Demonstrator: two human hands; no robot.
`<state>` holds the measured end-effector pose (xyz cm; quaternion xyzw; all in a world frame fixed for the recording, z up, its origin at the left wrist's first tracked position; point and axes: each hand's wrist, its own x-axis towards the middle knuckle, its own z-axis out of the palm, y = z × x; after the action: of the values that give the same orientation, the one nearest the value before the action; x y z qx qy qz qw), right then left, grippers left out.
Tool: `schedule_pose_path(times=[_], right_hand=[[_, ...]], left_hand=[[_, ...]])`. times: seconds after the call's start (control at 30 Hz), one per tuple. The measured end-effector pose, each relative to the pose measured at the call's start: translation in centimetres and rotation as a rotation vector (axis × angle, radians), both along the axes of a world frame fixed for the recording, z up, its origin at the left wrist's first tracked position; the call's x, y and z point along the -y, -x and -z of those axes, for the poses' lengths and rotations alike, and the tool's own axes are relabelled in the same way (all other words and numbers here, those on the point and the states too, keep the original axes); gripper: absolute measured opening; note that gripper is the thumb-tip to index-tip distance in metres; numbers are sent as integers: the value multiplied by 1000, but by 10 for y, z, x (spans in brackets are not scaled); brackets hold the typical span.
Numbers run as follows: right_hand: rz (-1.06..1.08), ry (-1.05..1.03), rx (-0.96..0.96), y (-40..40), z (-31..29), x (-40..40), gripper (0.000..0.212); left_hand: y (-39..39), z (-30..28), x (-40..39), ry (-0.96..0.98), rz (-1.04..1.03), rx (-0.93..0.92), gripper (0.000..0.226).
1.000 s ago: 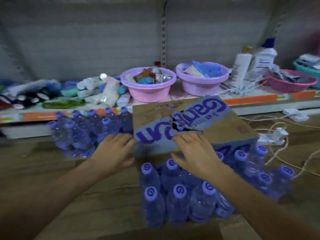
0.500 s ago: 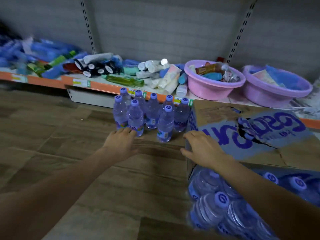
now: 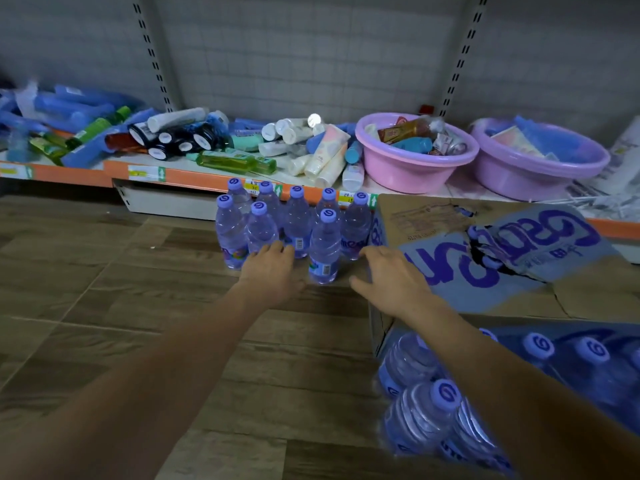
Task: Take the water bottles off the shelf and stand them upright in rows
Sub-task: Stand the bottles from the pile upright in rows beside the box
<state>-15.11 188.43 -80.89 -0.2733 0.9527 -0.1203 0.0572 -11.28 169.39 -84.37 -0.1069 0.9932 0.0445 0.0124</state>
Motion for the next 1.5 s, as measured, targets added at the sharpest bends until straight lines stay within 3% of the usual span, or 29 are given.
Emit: schedule_pose_path(times=[0.23,0.47,0.57,0.67,0.87,1.0,1.13,1.27,1.37,1.5], right_hand=[[91,71,106,63,45,60,41],[398,527,373,112,90,120,92],[494,626,371,115,100,118,72],[444,611,325,104,102,117,58],[281,455,232,55,96,106,65],[211,399,299,-13,94,82,72],[67,331,324,-77,88,53,71],[-6,323,479,-121,81,12,70],[-27,338,528,-150,77,-29,57],[-14,388,503,-167,75,-89,35]], left_hand=[[42,22,59,-388,-209,-165,70],[93,51,87,-621,-339,-257,71],[106,63,91,-735,-389,-283,75],[109,72,93,-726,-369,-285,75],[110,70,103,-638,-256,-286,69],[87,82,117,-674,-156,-240,82],[37,89,107,-755,-61,-66,81],[-43,75,71,-812,-8,7,46],[-102,60,28,-800,43,51,29],[-147,58,-22,-676,148,122,40]])
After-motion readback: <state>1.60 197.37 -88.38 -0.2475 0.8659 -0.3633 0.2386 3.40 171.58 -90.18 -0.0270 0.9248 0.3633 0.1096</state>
